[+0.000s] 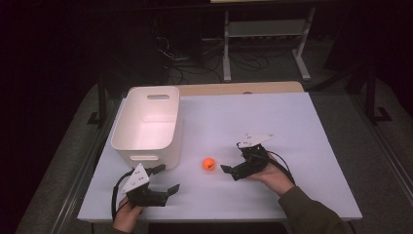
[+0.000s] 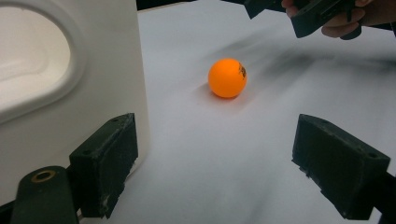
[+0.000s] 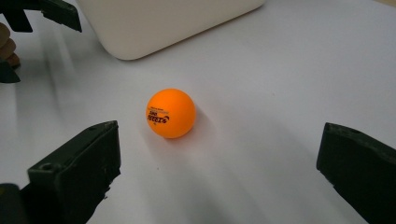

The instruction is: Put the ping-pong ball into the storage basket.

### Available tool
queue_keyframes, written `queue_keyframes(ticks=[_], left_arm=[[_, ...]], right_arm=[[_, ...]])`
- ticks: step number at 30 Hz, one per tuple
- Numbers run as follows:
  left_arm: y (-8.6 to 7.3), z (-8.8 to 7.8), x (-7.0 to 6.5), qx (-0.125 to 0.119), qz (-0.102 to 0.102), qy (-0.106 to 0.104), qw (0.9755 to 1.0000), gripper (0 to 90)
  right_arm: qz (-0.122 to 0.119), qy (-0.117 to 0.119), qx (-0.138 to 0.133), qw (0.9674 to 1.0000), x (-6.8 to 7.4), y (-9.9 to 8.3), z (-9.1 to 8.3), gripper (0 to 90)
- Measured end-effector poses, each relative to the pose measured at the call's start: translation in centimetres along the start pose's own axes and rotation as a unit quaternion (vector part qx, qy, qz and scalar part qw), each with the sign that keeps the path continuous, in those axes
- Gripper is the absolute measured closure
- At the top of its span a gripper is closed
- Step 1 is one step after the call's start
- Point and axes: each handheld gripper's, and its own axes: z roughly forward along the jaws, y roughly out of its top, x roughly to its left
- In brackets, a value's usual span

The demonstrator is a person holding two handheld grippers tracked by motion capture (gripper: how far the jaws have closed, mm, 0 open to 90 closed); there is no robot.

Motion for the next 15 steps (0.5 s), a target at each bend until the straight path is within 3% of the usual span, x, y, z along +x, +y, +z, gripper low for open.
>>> queue_keyframes(ticks=[15], left_arm=[[0.0, 0.01, 0.01, 0.0, 0.001, 0.0, 1.0, 14.1]], right_arm=[[-0.002, 0.003, -0.005, 1.0, -0.08, 0.64, 0.3, 0.0]])
